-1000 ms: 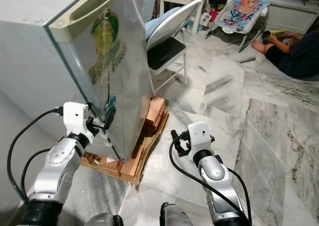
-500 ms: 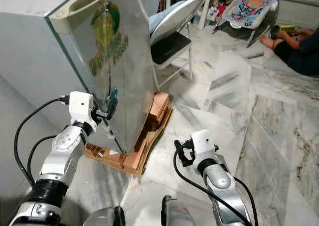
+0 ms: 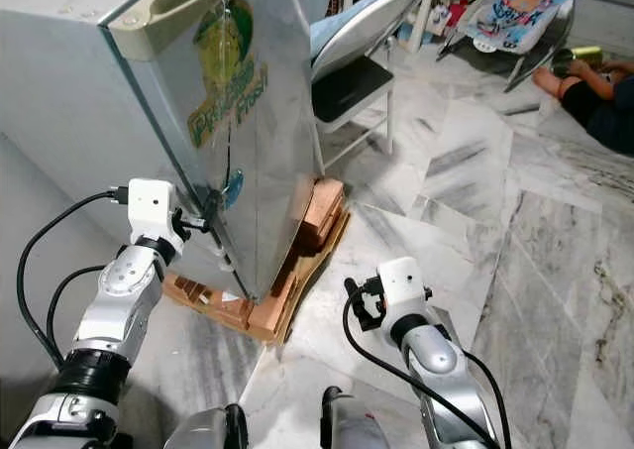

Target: Restocking fridge

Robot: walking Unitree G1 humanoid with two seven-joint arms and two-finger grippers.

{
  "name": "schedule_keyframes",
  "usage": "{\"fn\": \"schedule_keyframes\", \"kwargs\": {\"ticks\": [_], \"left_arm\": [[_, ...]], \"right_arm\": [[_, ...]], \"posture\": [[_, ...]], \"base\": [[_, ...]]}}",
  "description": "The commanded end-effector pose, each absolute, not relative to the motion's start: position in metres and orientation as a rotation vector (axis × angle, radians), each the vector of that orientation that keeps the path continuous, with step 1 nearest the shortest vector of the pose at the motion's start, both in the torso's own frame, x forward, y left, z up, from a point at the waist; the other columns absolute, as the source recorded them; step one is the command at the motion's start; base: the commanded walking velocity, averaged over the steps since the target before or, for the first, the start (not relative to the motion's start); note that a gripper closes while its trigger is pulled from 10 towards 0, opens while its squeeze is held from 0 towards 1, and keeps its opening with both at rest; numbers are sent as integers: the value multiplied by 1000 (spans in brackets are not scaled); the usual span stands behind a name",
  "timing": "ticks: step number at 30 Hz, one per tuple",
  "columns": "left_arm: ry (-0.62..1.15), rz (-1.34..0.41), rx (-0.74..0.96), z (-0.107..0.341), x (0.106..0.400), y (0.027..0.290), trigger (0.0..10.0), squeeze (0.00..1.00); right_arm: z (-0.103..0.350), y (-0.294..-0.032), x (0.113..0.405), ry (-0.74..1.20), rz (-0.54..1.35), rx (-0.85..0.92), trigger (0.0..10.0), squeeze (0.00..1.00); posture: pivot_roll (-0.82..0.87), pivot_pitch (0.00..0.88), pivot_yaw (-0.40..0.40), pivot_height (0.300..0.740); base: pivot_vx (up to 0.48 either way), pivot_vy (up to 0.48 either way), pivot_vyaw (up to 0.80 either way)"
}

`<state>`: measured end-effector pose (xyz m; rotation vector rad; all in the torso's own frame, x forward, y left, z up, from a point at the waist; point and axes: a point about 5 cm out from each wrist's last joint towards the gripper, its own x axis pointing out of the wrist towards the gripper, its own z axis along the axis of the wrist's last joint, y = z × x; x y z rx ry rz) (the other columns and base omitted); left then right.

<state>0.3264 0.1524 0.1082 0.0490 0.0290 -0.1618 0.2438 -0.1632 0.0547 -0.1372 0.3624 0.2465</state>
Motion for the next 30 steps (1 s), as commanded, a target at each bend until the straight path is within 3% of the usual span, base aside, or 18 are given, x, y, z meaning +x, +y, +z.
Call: {"fn": "schedule_keyframes", "kwargs": {"ticks": [1,5,12,23,25,26,30], "left_arm": [[-2,-230,21,117,331,136,10000,0],[-12,-261,10,120,332,127,10000,0],[-56,-420,-56,138,330,79,10000,0],[-74,-585,-94,150,321,32,10000,0],[-90,-705,-131,161,311,4,10000,0],[-117,-889,-166,175,290,-34,10000,0],[-126,-978,-187,181,278,-54,10000,0]], "right_arm": [[56,-160,245,370,268,-147,10000,0],[56,-160,245,372,270,-150,10000,0],[52,-160,245,394,274,-159,10000,0],[40,-158,242,478,302,-192,10000,0],[35,-157,241,508,314,-200,10000,0],[32,-155,240,536,336,-203,10000,0],[30,-151,240,545,356,-200,10000,0]], "posture": [[-98,164,23,740],[-100,161,26,740],[-101,160,27,740],[-89,151,32,740],[-85,147,31,740],[-86,140,33,740],[-95,134,35,740]], "base": [[0,0,0],[0,0,0],[0,0,0],[0,0,0],[0,0,0],[0,0,0],[0,0,0]]}}
